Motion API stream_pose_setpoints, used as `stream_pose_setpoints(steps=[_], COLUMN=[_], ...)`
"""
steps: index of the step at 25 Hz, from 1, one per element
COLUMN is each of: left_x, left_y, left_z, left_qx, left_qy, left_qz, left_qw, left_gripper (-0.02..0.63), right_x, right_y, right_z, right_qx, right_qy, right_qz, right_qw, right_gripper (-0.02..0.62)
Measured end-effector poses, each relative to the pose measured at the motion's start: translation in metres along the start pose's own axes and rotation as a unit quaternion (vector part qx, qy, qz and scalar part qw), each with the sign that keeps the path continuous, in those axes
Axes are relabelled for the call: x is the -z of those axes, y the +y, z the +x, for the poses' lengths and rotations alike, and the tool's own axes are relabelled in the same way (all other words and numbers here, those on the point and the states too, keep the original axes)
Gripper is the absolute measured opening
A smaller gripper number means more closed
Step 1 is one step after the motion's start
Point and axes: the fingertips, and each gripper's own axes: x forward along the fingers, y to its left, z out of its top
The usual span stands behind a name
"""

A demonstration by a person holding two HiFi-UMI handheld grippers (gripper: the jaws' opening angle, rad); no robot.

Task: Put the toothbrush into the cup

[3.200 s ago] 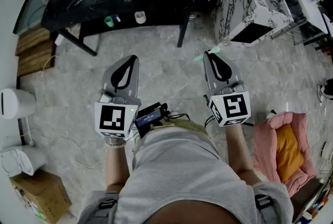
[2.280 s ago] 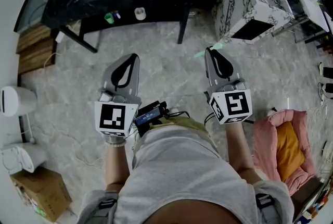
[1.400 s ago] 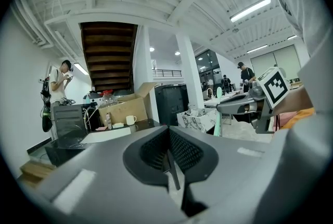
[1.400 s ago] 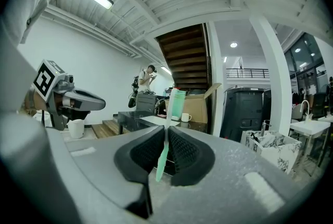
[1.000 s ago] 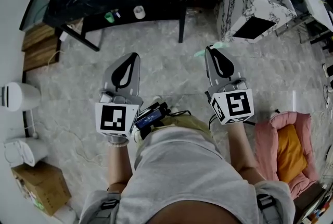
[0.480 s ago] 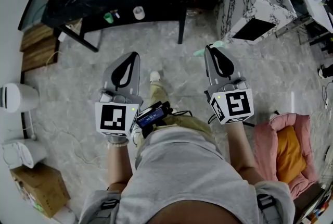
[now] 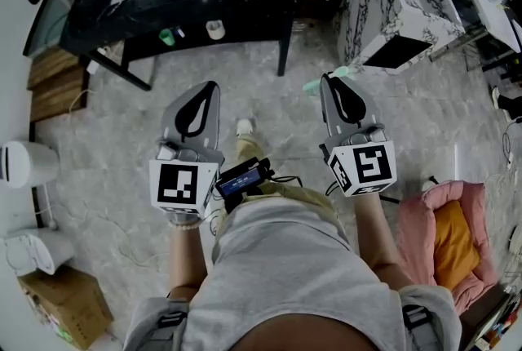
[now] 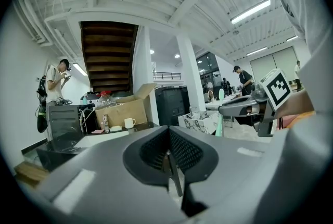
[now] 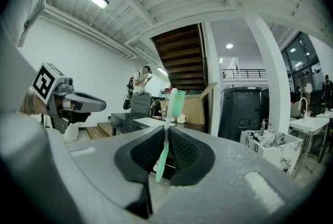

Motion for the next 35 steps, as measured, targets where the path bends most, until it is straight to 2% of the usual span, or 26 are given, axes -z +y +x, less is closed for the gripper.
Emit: stream_pose_setpoints(steps=[17,35], left_x=[0.005,0.010], left_y=[0.089,0.194], left_z=[0.076,0.179], left_qx=[-0.004,0.017], left_qy=[-0.001,0.003], left_qz=[-0.006,-0.005], left_qw=[1.0000,0.9998], left_gripper=[0.011,0.011], right_x=[-0.018,-0.035], right_y=[-0.015,-0.040], right_z=[0.112,0.246], right_qx=[-0.003,0.016], right_qy=[0.006,0.019], right_qz=[-0.017,-0.019], right_qw=[1.000,1.000], right_gripper=[0.028,0.028])
